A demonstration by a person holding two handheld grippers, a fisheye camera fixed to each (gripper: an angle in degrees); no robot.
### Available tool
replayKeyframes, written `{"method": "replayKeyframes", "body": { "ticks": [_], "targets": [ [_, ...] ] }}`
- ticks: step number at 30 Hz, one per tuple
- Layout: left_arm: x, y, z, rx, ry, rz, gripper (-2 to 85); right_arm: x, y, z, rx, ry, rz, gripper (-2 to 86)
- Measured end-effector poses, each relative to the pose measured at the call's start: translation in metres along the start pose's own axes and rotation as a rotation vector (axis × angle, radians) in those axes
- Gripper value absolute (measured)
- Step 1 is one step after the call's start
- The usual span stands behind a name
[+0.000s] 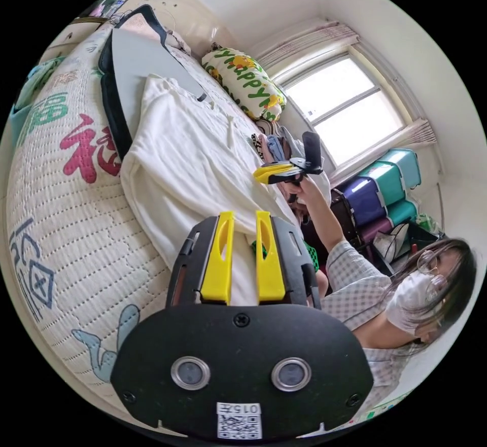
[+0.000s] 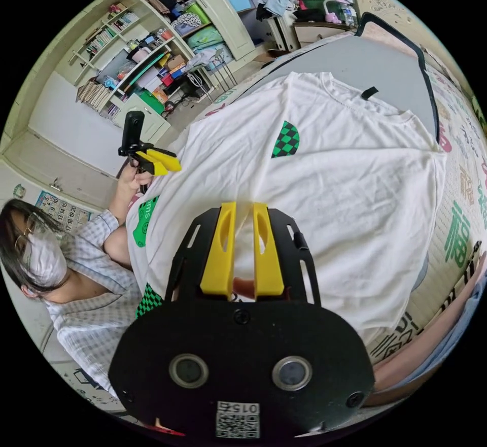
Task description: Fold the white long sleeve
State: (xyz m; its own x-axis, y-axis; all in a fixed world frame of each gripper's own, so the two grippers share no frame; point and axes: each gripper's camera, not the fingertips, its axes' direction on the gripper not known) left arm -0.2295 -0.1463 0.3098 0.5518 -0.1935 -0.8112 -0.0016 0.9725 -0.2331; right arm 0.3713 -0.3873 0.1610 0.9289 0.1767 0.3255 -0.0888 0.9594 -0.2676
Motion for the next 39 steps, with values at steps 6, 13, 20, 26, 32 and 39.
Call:
{"method": "replayKeyframes", "body": {
  "ticks": [6,13,20,26,32,39],
  "targets": [
    [0.01,-0.016,-0.01,-0.027,-0.102,0.023,6.8,0.006,0.008,0.004,0.026,-0.012,0.016,-0.3],
    [-0.017,-0.029,-0.028,-0.021,-0.029,-0.085,0.2,0.011,0.024,-0.011,0.073,0.013,0.049,-0.9],
    [-0.003,-0.044,-0.044,-0.023,-0.063,-0.067,-0.7,0.013,0.039,-0.027,0.087,0.052,0.079,-0.5],
    [0.052,-0.058,-0.074,0.042,-0.032,0.136,1.8,0.0,0.083,-0.05,0.133,-0.003,0.054,3.0],
    [0.189,-0.078,-0.005,-0.309,-0.153,0.539,8.7,-0.009,0.125,-0.052,0.079,-0.117,0.029,6.4],
    [0.271,-0.066,0.071,-0.539,-0.437,0.801,9.7,-0.014,0.141,-0.045,0.009,-0.157,-0.012,2.1]
  ]
}}
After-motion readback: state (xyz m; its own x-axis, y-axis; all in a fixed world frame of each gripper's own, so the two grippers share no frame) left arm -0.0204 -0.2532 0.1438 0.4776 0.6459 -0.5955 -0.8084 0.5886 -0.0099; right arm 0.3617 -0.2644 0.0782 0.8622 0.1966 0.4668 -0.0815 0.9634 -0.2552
